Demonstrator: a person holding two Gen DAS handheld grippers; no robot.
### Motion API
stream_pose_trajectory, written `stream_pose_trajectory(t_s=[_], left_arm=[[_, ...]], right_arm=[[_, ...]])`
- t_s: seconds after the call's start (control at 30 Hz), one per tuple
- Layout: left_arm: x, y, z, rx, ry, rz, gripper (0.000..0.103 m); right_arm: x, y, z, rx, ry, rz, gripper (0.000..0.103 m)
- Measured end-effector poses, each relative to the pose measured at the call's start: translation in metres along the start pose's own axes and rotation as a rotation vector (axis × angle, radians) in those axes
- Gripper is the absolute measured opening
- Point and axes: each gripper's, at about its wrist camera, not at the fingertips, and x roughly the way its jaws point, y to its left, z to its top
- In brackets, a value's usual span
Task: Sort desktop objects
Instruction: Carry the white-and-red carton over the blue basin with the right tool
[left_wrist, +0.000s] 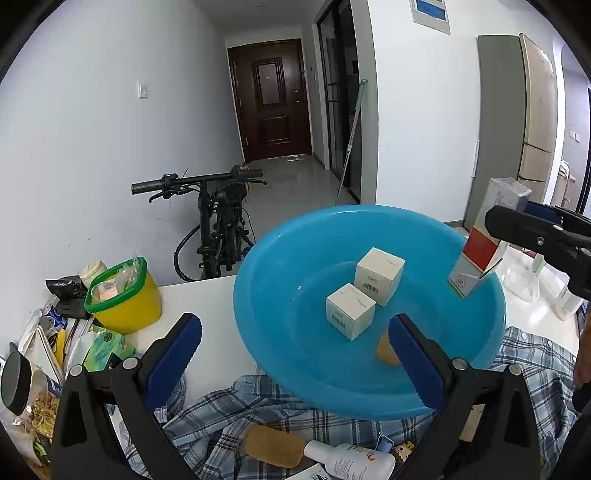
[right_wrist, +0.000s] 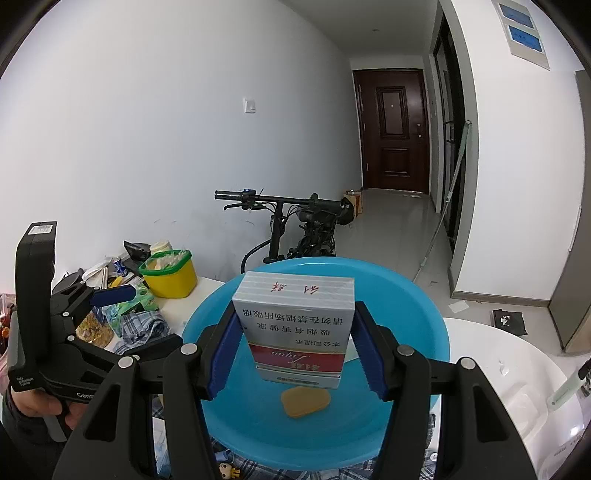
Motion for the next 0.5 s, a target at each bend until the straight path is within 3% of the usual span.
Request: stream_pose_trajectory(t_s=[0.5], left_arm=[[-0.0038,0.0007,0.0016,-0.003,-0.001,-0.024,0.103]], right_arm=[[-0.0025,-0.0015,-0.0004,0.000,0.001,-0.007,0.058]])
